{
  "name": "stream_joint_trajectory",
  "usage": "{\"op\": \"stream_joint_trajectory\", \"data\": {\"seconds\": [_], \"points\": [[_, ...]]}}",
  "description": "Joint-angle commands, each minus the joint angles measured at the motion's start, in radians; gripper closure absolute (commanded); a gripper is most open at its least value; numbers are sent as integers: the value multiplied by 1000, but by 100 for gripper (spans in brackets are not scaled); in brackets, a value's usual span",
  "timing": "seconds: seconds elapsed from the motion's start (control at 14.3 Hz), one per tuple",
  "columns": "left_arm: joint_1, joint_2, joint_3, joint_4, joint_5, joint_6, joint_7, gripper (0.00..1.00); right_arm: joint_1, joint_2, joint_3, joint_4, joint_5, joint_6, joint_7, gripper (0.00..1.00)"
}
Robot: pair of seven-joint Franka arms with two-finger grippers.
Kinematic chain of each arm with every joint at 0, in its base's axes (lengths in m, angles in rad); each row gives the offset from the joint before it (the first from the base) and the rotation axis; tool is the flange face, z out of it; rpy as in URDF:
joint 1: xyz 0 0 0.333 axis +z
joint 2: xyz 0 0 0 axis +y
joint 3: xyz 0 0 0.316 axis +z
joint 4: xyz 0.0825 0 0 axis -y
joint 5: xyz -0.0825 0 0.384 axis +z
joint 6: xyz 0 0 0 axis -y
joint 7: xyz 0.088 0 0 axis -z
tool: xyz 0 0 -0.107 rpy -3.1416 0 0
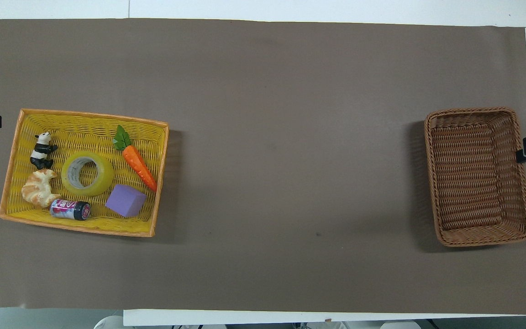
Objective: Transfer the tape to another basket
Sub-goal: 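Move the left gripper over the yellow tape roll in the tray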
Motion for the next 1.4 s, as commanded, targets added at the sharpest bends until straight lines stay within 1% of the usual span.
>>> {"op": "stream_joint_trajectory", "data": {"seconds": [0.0,0.14,0.28,0.35,0.42,0.49,0.56,0.63,0.77,0.91,0.98,1.12,1.33], "points": [[-3,-30,1,-41,13,25,-12,0,-13,-7,10,-1,-8,-5,-20,0],[-9,-33,0,-44,13,23,-24,0,-13,-7,10,-1,-8,-5,-20,0],[-9,-47,0,-80,13,31,-38,0,-13,-7,10,-1,-8,-5,-20,0],[-9,-68,-2,-131,13,90,-88,0,-13,-7,10,1,-8,-5,-20,0],[-1,-93,-3,-230,13,215,-116,0,-13,-7,10,1,-8,-5,-20,0],[3,-126,-3,-328,13,292,-115,0,-13,-7,10,-1,-8,-5,-20,0],[5,-139,-3,-411,13,336,-107,0,-13,-7,10,1,-8,-5,-20,0],[5,-136,-3,-451,13,371,-92,0,-13,-7,10,-1,-8,-5,-20,0],[5,-128,-2,-493,13,432,-95,0,-13,-7,10,-1,-8,-5,-20,0],[25,-122,1,-496,13,460,-79,1,-13,-7,10,1,-8,-5,-20,0],[42,-107,-2,-510,13,489,-78,1,-13,-7,10,1,-8,-5,-20,0],[43,-61,0,-548,13,576,-78,1,-13,-7,10,-1,-8,-5,-20,0],[33,0,0,-568,13,660,-78,1,-13,-7,10,-1,-8,-5,-20,0]]}}
